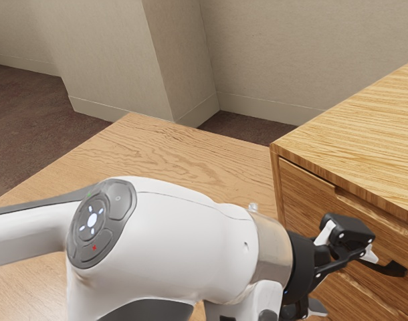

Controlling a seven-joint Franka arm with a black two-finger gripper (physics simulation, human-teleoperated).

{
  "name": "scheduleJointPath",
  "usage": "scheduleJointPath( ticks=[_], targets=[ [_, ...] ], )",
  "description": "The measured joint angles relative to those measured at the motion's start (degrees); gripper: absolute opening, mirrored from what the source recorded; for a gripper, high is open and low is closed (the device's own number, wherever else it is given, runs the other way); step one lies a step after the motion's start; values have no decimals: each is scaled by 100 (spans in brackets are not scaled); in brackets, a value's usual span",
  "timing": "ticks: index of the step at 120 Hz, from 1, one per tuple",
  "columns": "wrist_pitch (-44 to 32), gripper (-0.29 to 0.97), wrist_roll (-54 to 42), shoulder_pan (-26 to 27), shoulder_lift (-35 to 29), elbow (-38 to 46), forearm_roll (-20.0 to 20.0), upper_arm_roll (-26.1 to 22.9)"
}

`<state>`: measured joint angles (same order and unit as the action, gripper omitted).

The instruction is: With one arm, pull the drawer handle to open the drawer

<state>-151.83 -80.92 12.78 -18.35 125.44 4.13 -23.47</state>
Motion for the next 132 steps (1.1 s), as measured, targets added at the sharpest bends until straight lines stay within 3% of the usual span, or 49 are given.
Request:
scheduleJointPath(
  ticks=[132],
  targets=[
    [-210,67,-255,-132,133,263,11,2]
  ],
)
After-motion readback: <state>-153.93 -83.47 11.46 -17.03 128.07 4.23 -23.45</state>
